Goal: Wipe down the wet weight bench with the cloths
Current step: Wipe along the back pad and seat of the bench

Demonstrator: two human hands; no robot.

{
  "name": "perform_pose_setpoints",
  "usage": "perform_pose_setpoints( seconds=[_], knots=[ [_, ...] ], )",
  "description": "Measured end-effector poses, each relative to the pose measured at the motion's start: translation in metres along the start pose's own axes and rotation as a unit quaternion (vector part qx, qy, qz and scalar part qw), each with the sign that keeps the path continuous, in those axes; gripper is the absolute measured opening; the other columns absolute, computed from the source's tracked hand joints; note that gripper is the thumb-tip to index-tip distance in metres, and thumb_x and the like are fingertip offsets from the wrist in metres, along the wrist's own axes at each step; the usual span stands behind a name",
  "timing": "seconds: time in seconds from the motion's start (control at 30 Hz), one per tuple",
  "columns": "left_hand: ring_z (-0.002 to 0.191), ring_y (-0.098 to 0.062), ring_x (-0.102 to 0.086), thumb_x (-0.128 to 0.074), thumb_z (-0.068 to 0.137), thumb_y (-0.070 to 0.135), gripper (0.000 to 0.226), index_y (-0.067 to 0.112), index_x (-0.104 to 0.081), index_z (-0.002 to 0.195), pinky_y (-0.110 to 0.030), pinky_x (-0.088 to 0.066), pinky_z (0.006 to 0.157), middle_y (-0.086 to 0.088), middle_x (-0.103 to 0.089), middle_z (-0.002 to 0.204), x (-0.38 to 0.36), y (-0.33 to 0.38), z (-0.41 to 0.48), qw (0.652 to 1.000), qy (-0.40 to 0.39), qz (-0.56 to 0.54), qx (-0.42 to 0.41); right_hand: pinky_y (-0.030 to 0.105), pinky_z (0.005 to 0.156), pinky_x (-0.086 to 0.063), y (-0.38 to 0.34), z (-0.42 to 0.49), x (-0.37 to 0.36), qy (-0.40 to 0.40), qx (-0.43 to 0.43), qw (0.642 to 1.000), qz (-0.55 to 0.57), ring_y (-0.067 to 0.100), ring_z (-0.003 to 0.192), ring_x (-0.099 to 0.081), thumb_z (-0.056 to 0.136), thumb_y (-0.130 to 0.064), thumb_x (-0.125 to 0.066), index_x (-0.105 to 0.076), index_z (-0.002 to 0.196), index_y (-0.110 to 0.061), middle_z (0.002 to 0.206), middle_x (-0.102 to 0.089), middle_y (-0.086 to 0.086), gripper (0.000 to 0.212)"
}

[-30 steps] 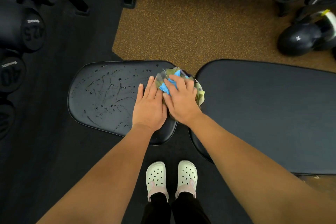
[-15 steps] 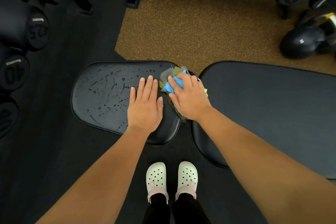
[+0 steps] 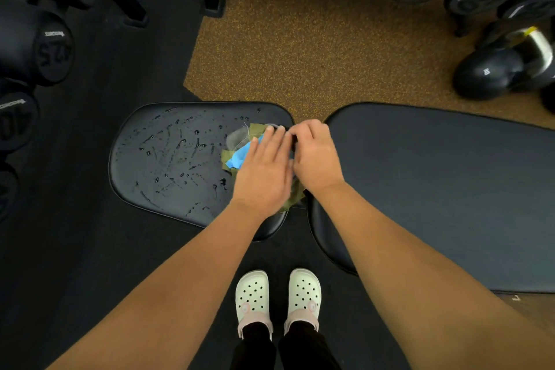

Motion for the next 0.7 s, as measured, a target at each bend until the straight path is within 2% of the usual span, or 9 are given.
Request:
perform_pose_setpoints(
  seconds=[0.03,0.1,0.17,0.23,0.3,0.53,0.7],
  knots=[
    [0.145,-0.033,-0.024,-0.027,0.097,0.036,0.06,0.002,-0.038,0.145,-0.053,-0.025,0.115,-0.015,-0.035,0.153,-0.005,0.005,0.0,0.999,-0.03,0.039,-0.004,0.046,0.072,-0.05,0.007,-0.002,0.0,-0.003,0.0,0.998,-0.061,0.037,0.091,-0.057,0.078,-0.012,-0.051,-0.063,0.101,-0.005,0.103,-0.061,0.016,0.027],
    [0.148,-0.031,-0.014,-0.025,0.096,0.043,0.066,0.005,-0.029,0.149,-0.052,-0.018,0.117,-0.012,-0.024,0.158,-0.011,0.006,0.001,0.994,-0.063,0.091,0.012,0.046,0.086,-0.046,0.016,-0.007,-0.002,-0.046,0.01,0.991,-0.125,0.037,0.108,-0.057,0.079,-0.011,-0.062,-0.061,0.115,-0.005,0.118,-0.061,0.015,0.036],
    [0.149,-0.029,-0.008,-0.022,0.095,0.047,0.068,0.009,-0.022,0.152,-0.051,-0.012,0.118,-0.009,-0.016,0.161,-0.008,0.0,0.008,0.992,-0.075,0.102,0.021,0.044,0.108,-0.031,0.021,-0.011,-0.004,-0.087,0.007,0.987,-0.137,0.033,0.136,-0.039,0.091,-0.014,-0.053,-0.047,0.137,-0.005,0.142,-0.048,0.013,0.047],
    [0.149,-0.027,-0.002,-0.016,0.095,0.048,0.069,0.012,-0.016,0.153,-0.049,-0.007,0.119,-0.007,-0.01,0.162,-0.004,-0.008,0.022,0.99,-0.087,0.108,0.018,0.04,0.116,-0.015,0.022,-0.013,-0.008,-0.123,-0.002,0.98,-0.156,0.027,0.147,-0.017,0.098,-0.017,-0.04,-0.028,0.149,-0.007,0.155,-0.031,0.01,0.054],
    [0.149,-0.027,-0.001,-0.012,0.095,0.049,0.069,0.012,-0.014,0.154,-0.049,-0.006,0.12,-0.007,-0.009,0.162,-0.001,-0.012,0.032,0.989,-0.093,0.115,0.018,0.039,0.117,-0.01,0.019,-0.012,-0.008,-0.13,-0.008,0.978,-0.166,0.025,0.148,-0.01,0.098,-0.018,-0.037,-0.02,0.152,-0.007,0.158,-0.024,0.009,0.057],
    [0.148,-0.028,-0.012,-0.027,0.097,0.051,0.066,0.014,-0.028,0.152,-0.054,-0.014,0.118,-0.005,-0.022,0.16,0.006,-0.032,-0.024,0.988,-0.098,0.116,-0.03,0.042,0.117,-0.009,0.015,-0.012,-0.002,-0.159,-0.008,0.972,-0.171,0.028,0.148,-0.008,0.095,-0.017,-0.038,-0.017,0.152,-0.006,0.158,-0.021,0.01,0.061],
    [0.149,-0.033,-0.003,-0.016,0.095,0.051,0.068,0.016,-0.016,0.154,-0.056,-0.007,0.118,-0.005,-0.011,0.162,0.004,-0.033,0.03,0.982,-0.07,0.12,0.131,0.043,0.118,-0.011,0.01,-0.012,-0.004,-0.15,-0.027,0.975,-0.16,0.029,0.147,-0.011,0.092,-0.016,-0.044,-0.019,0.151,-0.007,0.156,-0.024,0.011,0.064]
  ],
)
Point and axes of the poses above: each hand's wrist, its own z-axis towards the middle knuckle, its own x-axis out of the back of the hand, y = z × x, the point moved 1 cm from there along z, towards the middle knuckle
